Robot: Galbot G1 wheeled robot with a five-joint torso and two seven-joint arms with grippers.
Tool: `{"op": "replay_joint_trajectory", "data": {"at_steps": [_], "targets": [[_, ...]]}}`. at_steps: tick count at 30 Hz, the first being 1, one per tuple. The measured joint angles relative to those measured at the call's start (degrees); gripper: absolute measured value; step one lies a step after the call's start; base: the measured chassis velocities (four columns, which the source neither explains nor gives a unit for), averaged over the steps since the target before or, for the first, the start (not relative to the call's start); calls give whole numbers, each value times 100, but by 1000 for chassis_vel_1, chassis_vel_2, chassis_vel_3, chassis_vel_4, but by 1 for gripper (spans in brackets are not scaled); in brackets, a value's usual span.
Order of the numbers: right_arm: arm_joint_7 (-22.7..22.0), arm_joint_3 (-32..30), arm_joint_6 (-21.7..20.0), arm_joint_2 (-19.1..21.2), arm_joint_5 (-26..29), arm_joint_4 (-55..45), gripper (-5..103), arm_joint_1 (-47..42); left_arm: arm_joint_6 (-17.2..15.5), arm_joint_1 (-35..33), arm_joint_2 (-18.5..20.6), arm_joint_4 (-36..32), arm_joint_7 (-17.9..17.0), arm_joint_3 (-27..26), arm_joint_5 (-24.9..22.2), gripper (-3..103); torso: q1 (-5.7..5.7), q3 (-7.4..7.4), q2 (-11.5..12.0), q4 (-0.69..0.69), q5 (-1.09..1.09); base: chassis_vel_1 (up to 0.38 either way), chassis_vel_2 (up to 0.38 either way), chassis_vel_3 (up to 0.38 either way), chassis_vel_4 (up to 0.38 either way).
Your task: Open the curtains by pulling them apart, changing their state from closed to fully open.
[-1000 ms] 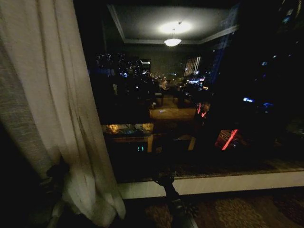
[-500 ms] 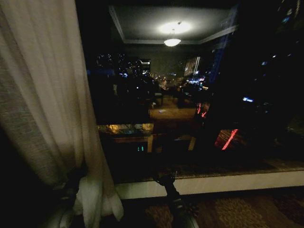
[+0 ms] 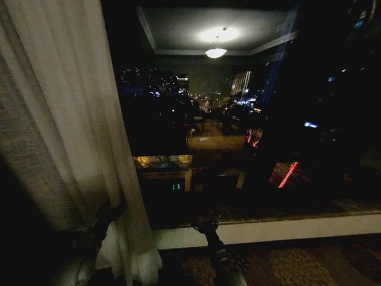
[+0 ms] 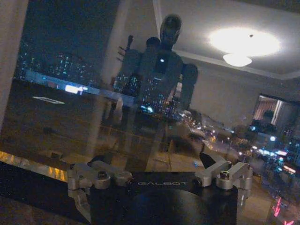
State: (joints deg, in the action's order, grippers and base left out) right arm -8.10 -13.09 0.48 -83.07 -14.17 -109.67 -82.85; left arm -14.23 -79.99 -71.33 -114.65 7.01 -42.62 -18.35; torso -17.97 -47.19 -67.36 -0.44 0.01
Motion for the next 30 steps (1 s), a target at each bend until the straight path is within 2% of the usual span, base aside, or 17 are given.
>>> {"op": "replay_joint_trajectory", "data": {"at_steps": [2, 3, 5, 13, 16, 18, 20, 21, 25, 26, 27, 28, 29, 30], "targets": [[-1, -12, -3, 25, 0, 24, 100, 7, 0, 203, 63, 144, -108, 139, 17, 91, 0, 0, 0, 0, 0, 0, 0, 0, 0], [-1, -12, -3, 25, 0, 24, 100, 7, 0, 203, 63, 144, -108, 139, 17, 91, 0, 0, 0, 0, 0, 0, 0, 0, 0], [-1, -12, -4, 27, 0, 64, 100, 17, 2, 394, 124, 279, -216, 283, 23, 98, 0, 0, 0, 0, 0, 0, 0, 0, 0], [-5, 23, -7, -17, -9, 123, 100, 48, 2, 841, 213, 550, -418, 629, 114, 102, 0, 0, 0, 0, 0, 0, 0, 0, 0], [-7, 23, -10, -6, -11, 117, 100, 37, 5, 889, 198, 578, -475, 680, 177, 88, 0, 0, 0, 0, 0, 0, 0, 0, 0], [-8, 22, -10, 1, -12, 106, 100, 26, 5, 885, 184, 578, -492, 686, 177, 88, 0, 0, 0, 0, 0, 0, 0, 0, 0], [-11, 19, -10, 5, -16, 92, 100, 5, 4, 856, 159, 578, -509, 686, 176, 77, 0, 0, 0, 0, 0, 0, 0, 0, 0], [-11, 19, -10, 5, -16, 92, 100, 5, 4, 856, 159, 578, -509, 686, 176, 77, 0, 0, 0, 0, 0, 0, 0, 0, 0], [-14, 18, -10, -11, -50, 73, 100, -22, 5, 809, 153, 569, -507, 665, 175, 54, 0, 0, 0, 0, 0, 0, 0, 0, 0], [-14, 18, -10, -11, -50, 73, 100, -22, 5, 809, 153, 569, -507, 665, 175, 54, 0, 0, 0, 0, 0, 0, 0, 0, 0], [-15, 21, -10, -23, -77, 69, 100, -29, 7, 798, 160, 563, -506, 651, 170, 49, 0, 0, 0, 0, 0, 0, 0, 0, 0], [-15, 21, -9, -31, -91, 66, 100, -31, 8, 791, 167, 561, -505, 641, 168, 49, 0, 0, 0, 0, 0, 0, 0, 0, 0], [-16, 23, -8, -37, -101, 65, 100, -33, 9, 781, 174, 561, -504, 629, 163, 43, 0, 0, 0, 0, 0, 0, 0, 0, 0], [-16, 23, -8, -37, -101, 65, 100, -33, 9, 781, 174, 561, -504, 629, 163, 43, 0, 0, 0, 0, 0, 0, 0, 0, 0]]}}
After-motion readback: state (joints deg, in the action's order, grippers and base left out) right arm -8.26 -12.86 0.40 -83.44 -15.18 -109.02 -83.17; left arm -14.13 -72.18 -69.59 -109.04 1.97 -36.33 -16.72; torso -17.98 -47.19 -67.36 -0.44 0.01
